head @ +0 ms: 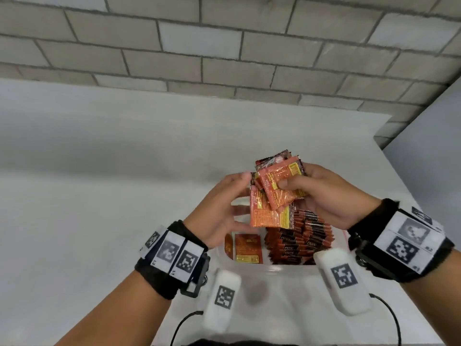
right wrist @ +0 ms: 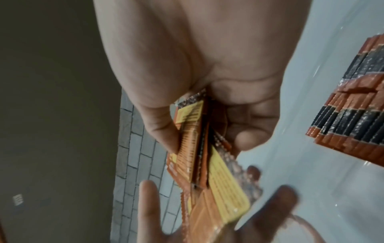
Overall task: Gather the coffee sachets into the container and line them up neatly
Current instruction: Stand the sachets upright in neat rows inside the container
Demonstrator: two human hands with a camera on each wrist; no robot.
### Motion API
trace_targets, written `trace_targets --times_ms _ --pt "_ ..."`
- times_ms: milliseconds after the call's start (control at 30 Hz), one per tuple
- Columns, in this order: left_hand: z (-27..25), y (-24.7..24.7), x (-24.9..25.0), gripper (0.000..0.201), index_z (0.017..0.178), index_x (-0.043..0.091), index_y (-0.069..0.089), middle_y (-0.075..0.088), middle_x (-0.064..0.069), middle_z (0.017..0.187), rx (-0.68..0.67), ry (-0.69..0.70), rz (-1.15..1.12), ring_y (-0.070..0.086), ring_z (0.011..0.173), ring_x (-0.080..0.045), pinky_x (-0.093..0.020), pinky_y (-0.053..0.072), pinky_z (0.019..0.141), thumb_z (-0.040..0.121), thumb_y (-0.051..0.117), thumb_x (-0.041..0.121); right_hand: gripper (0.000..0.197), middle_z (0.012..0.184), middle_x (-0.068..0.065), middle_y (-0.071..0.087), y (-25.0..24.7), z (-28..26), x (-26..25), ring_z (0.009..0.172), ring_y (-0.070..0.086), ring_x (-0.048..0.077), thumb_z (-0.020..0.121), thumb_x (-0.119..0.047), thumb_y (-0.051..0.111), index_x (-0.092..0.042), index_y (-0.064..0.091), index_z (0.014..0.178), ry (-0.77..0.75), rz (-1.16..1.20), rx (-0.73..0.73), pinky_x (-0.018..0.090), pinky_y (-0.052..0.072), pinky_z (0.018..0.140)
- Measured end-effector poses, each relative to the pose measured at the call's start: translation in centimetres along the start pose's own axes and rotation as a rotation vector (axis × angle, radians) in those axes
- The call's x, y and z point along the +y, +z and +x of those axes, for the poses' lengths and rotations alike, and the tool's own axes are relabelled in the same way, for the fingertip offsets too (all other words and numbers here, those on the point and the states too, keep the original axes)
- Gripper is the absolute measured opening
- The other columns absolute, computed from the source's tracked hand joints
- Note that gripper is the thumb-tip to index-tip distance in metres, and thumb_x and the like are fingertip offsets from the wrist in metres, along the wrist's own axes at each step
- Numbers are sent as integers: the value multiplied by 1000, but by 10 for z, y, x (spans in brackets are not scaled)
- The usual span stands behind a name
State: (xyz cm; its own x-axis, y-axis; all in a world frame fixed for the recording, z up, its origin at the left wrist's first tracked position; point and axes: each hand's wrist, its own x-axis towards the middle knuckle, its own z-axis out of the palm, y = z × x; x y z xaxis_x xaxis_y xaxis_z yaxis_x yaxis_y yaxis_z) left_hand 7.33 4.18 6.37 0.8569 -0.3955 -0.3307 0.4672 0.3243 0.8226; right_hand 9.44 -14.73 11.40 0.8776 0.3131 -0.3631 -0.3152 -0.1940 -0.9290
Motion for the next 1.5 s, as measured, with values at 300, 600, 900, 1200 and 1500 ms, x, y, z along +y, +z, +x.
trace_targets --times_ms 300,600,900,1200,1500 --pt "24 42 -3 39 114 16 62 68 -14 110 -132 -150 -268 67 96 -32 -55 54 74 77 59 28 21 105 -1 67 7 -2 9 99 64 16 92 -19 57 -22 57 112 -92 -243 84 34 54 85" --pt "34 47 -5 38 120 5 58 68 -22 109 -72 78 -330 69 91 -32 -43 58 76 84 56 16 50 100 -9 61 1 -14 37 93 59 4 75 -52 67 -28 47 114 -156 -372 384 23 48 79" --pt "38 45 -7 41 120 9 56 68 -19 110 -53 41 -331 67 94 -35 -50 56 79 84 54 28 14 100 0 69 -8 -7 41 88 67 17 91 -9 58 -18 59 101 -259 99 477 27 53 71" --pt "37 38 -21 42 119 6 59 69 -20 101 -85 54 7 69 72 -25 -37 60 63 78 67 12 17 78 -3 63 -11 -14 36 60 53 7 96 -7 42 -15 55 90 -160 32 418 23 42 52" --pt "31 35 -22 38 111 13 64 70 -15 96 -164 9 49 69 75 -24 -37 59 61 73 70 16 22 96 8 70 -15 -20 40 71 67 13 88 2 57 -10 61 105 -166 108 322 22 51 57"
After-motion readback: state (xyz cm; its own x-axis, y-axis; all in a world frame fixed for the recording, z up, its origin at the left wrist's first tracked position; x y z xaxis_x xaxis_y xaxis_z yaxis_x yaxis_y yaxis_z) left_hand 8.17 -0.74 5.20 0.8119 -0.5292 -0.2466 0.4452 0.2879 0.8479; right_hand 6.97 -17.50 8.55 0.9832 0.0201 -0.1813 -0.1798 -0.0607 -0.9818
